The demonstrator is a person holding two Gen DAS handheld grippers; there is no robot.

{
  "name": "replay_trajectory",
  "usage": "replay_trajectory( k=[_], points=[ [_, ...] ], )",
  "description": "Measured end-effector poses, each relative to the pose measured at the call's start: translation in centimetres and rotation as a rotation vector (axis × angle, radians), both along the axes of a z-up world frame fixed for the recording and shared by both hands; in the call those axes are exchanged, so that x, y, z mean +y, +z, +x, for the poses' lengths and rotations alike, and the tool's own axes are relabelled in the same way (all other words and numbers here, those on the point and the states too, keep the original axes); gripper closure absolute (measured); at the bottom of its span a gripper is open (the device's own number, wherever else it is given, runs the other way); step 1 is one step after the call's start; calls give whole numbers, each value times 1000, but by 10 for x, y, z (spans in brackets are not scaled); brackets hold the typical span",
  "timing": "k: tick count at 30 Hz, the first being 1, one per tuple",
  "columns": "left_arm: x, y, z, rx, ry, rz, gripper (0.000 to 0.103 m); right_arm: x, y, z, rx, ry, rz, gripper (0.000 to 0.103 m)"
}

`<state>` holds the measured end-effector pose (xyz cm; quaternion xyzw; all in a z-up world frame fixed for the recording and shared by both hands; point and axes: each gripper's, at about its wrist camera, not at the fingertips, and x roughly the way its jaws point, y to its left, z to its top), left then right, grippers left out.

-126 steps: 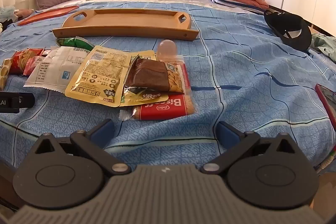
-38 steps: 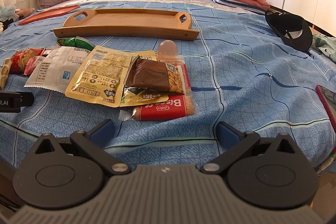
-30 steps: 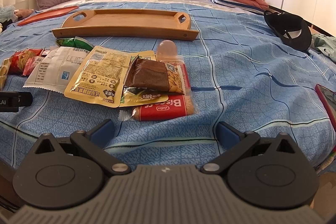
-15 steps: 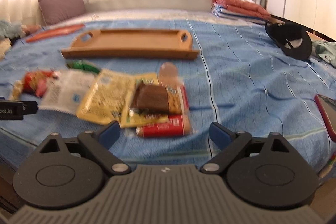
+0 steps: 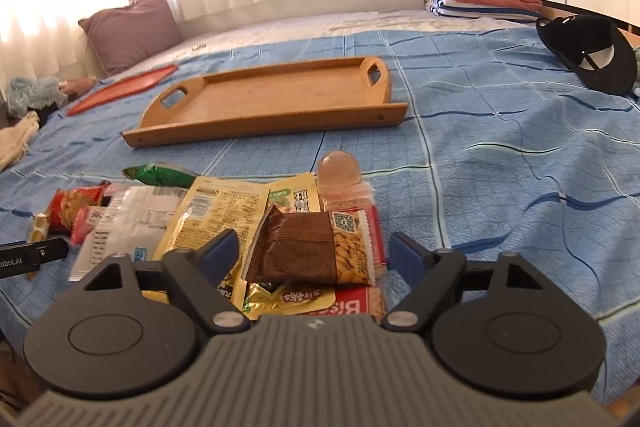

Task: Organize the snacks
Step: 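Grasp the cream wafer bar with the left tool while the right tool grasps the brown nut bar, then carry both bars over the wooden tray and open both tools to drop them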

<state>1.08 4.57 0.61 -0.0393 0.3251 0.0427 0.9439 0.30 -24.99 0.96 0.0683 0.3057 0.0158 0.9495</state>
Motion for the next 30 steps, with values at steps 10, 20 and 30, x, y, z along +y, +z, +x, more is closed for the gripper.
replay_trajectory(
  k=[10,20,30],
  points=[
    [-13,5,-2,11,-69,27,83,8,4,-6,13,18,3,43],
    [-25,38,-12,-34,-118,6,83,11,31,-13,-18,21,-32,43],
    [-44,97,9,-60,-154,34,83,15,76,-8,-53,55,-34,43]
  ],
)
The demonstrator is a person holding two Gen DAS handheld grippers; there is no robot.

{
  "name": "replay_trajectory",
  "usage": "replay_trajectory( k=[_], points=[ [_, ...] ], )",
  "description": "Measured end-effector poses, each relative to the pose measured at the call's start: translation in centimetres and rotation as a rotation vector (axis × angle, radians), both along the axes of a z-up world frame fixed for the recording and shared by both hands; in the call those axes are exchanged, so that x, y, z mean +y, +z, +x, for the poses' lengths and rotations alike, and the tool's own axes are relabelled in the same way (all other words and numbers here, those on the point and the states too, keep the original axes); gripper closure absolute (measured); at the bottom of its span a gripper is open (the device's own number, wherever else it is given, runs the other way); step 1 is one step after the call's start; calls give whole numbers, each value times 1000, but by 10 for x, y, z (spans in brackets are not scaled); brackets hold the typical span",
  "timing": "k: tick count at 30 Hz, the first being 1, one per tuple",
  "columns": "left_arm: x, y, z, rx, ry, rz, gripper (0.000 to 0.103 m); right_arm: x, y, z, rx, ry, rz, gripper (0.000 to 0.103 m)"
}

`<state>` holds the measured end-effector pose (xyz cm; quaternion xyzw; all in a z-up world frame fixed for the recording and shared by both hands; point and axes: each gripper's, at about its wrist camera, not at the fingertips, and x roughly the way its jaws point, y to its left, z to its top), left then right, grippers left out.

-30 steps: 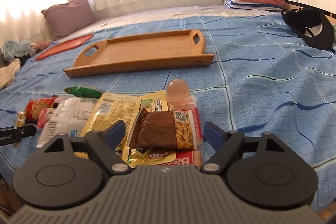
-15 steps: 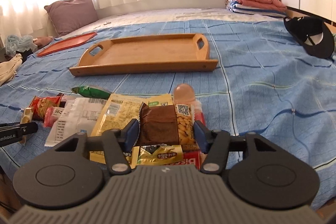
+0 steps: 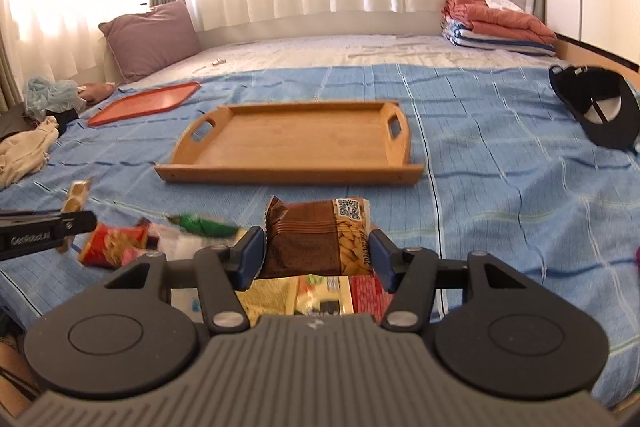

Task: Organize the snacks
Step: 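Carry both bars over the wooden tray and open both tools to drop them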

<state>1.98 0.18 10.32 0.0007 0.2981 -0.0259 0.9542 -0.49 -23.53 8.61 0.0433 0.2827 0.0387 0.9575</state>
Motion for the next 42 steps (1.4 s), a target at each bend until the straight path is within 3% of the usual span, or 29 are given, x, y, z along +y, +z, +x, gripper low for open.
replay_trajectory(
  k=[3,12,21,25,33,42],
  points=[
    [-9,18,6,-18,-13,26,83,3,17,3,-21,14,-10,43],
    [-23,60,45,2,-50,-2,83,11,54,36,-12,77,4,44],
    [-15,81,145,166,-84,-146,83,5,84,117,71,114,37,44],
    [-22,63,194,221,-71,-104,83,2,80,158,83,121,13,44],
    [-35,3,277,353,-11,-94,83,-5,29,235,240,48,1,44],
    [-50,-49,322,401,-1,-57,83,0,-24,293,360,17,-38,44]
  ],
)
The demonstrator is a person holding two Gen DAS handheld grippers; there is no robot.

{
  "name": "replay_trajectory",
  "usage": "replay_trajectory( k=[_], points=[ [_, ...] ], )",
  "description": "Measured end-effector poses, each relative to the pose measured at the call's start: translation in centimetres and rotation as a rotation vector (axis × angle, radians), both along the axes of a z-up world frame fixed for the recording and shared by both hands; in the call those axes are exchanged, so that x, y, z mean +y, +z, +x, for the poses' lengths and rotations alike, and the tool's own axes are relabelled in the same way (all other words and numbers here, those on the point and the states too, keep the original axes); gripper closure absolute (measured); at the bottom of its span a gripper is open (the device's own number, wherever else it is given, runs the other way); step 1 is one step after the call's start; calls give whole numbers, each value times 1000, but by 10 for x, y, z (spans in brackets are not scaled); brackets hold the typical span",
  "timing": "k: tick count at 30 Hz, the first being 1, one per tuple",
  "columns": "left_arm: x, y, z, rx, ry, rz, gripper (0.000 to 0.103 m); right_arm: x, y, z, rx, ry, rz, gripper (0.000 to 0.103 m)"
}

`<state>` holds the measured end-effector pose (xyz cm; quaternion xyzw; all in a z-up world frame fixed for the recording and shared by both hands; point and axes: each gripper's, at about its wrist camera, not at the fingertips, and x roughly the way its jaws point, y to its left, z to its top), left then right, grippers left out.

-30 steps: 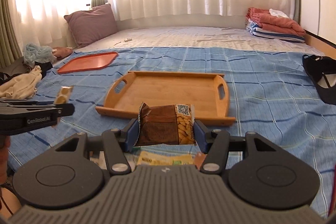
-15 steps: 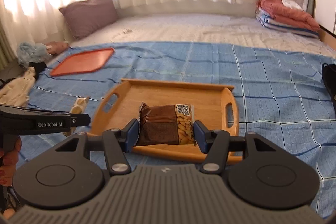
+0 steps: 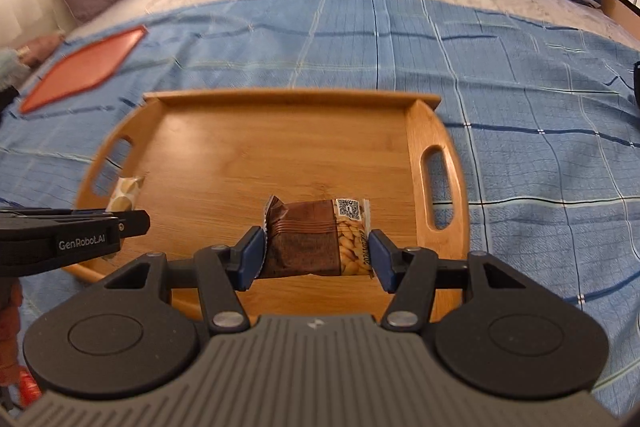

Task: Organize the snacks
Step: 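Carry both bars over the wooden tray and open both tools to drop them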

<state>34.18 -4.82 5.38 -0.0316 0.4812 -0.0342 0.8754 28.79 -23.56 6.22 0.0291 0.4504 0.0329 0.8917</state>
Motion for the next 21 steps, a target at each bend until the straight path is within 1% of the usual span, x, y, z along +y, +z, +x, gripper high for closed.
replay_trajectory(
  k=[2,6,9,14,19,20,21],
  points=[
    [-1,-8,5,16,-4,1,83,2,-9,6,17,5,-6,43],
    [-5,-18,12,39,-16,42,83,7,-25,14,54,9,-7,43],
    [-5,-21,15,44,-17,44,83,10,-32,17,67,17,-13,43],
    [-8,-21,16,43,-29,60,83,13,-36,19,72,22,-14,43],
    [-9,-20,16,43,-25,59,82,14,-34,20,72,30,-17,42],
    [-9,-20,15,43,-25,58,82,14,-34,20,71,29,-13,39],
    [-9,-19,14,42,-23,59,81,14,-34,19,69,26,-11,31]
  ],
)
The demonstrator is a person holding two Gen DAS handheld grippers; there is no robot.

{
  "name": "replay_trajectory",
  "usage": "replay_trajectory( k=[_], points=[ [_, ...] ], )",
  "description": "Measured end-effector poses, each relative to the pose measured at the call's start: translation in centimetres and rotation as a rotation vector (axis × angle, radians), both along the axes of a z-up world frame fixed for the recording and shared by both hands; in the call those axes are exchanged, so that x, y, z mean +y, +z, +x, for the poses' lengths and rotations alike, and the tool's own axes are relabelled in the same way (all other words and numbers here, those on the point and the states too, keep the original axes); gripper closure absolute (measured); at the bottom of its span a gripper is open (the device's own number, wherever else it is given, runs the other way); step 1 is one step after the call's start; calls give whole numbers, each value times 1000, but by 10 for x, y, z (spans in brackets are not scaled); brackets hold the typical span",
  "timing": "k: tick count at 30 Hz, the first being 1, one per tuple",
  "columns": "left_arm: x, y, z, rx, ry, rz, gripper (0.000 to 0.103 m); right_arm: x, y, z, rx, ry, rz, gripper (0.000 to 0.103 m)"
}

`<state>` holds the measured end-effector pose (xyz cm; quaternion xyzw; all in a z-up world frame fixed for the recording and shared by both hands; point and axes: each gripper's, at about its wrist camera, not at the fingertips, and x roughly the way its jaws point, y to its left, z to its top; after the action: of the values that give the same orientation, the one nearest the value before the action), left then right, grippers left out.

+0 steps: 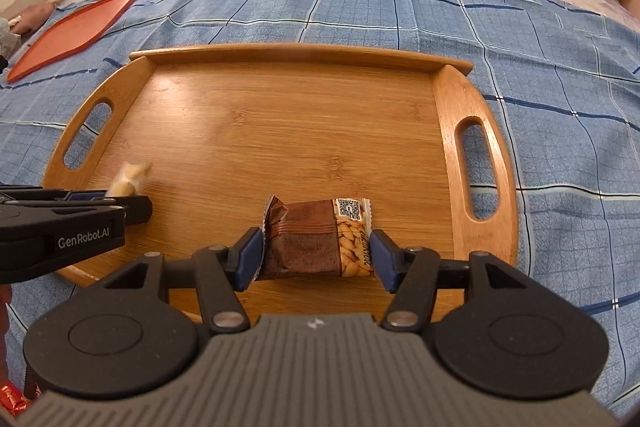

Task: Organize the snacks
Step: 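Carry both bars over the wooden tray and open both tools to drop them, then lift both tools away from the tray back toward the snack pile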

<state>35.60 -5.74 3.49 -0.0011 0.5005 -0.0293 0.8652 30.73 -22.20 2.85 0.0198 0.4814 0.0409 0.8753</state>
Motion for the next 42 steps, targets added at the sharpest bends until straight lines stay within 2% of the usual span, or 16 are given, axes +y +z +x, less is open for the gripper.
replay_trajectory(
  k=[2,4,12,15,20,24,32,37,42],
  points=[
    [1,3,-2,-14,0,10,75,-1,2,-2,-6,-12,7,31],
    [0,7,-6,-30,-6,18,60,-2,5,-3,-10,-20,19,27],
    [7,41,-38,-97,-24,15,44,-4,33,-23,-70,-29,33,16],
    [11,55,-59,-136,-37,23,34,-3,47,-37,-98,-25,35,15],
    [15,77,-99,-191,-62,57,31,3,68,-66,-144,-3,16,14],
    [21,97,-135,-231,-71,34,26,8,85,-96,-180,0,-6,13],
    [29,130,-213,-319,-127,-1,24,12,113,-160,-268,46,-58,12],
    [34,143,-259,-380,-133,-16,22,12,120,-194,-311,57,-45,11],
    [45,149,-300,-423,-130,-64,18,14,123,-233,-377,80,-50,10]
  ],
)
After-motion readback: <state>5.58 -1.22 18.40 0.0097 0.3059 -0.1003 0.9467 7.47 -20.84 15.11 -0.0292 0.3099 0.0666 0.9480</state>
